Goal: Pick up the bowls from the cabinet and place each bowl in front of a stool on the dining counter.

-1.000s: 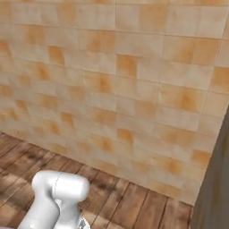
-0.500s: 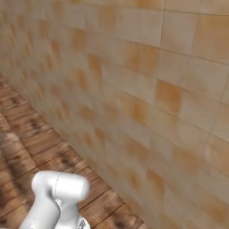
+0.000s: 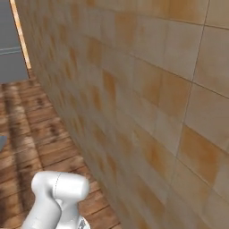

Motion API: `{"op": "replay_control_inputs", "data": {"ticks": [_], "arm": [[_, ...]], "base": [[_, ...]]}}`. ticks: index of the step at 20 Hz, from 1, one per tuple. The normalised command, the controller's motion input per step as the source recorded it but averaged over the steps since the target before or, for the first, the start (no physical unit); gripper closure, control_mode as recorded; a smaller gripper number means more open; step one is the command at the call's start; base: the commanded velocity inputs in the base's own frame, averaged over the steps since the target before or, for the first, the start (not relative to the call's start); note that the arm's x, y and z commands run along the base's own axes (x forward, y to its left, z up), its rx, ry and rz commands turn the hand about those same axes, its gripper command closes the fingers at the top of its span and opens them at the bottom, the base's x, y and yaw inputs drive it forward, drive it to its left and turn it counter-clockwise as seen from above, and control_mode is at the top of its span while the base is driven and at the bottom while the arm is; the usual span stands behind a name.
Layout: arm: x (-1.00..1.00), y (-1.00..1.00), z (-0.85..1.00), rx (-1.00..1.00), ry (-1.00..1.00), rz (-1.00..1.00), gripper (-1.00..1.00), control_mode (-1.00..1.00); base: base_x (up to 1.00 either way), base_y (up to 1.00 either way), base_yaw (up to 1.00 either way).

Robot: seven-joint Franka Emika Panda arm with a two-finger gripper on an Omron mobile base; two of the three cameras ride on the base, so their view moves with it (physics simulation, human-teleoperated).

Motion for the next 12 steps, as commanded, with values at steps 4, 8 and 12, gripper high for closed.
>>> {"op": "replay_control_inputs", "data": {"ticks": [4, 8, 12], "arm": [[0.00, 0.00, 0.00, 0.00, 0.00, 0.00, 1.00, 1.00], [0.00, 0.00, 0.00, 0.00, 0.00, 0.00, 1.00, 1.00], [0.00, 0.00, 0.00, 0.00, 0.00, 0.00, 1.00, 1.00]], "base": [[1.00, 0.71, 0.05], [1.00, 0.88, 0.00], [1.00, 0.59, -0.02]]}}
